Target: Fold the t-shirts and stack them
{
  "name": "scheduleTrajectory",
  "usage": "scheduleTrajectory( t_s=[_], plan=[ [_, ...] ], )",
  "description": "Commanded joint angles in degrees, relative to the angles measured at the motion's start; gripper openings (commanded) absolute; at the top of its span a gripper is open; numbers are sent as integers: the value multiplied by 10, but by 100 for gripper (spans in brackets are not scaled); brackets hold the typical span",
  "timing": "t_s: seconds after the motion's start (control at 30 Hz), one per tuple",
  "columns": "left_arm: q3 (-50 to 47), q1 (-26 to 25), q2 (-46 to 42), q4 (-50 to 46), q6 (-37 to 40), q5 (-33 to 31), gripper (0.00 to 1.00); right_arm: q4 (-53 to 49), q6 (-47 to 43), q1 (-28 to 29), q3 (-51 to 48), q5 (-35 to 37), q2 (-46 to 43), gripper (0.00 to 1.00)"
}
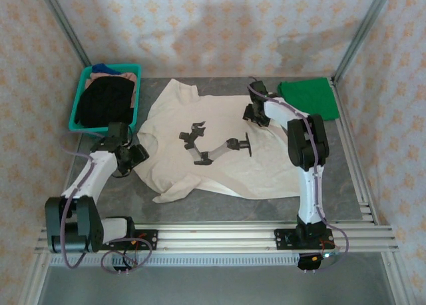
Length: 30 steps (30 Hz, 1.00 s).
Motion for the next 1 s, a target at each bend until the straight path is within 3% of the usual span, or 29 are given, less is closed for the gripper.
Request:
scheduleTrajectory(
  t_s=[0.0, 0.2, 0.27, 0.43, 0.57, 0.63, 0.83, 0.97],
  plan=[
    [20, -15, -48, -49, 14, -3, 70, -76, -6, -8, -7, 89, -67, 68],
    [1, -162, -98, -102, -15, -59, 71, -71, -6, -25, -186, 106, -272, 75],
    [-19, -204, -115, -104, -44, -61, 67, -69, 10, -25, -268, 99, -344, 76],
    [-58, -308, -153, -129, -113, -97, 65, -97, 92, -25, -458, 97, -498, 75],
    [-101, -367, -193, -175, -214, -146, 64, -104, 173, -30, -566, 103, -617, 74],
    [-121, -395, -221, -176, -257, -182, 64, -103, 204, -33, -602, 101, -655, 73],
    [-199, -408, -272, -74, -284, -132, 62, -107, 249, -42, -647, 85, -676, 75],
    [-235, -438, -299, -16, -300, -145, 62, -71, 268, -59, -673, 57, -678, 76]
  ],
)
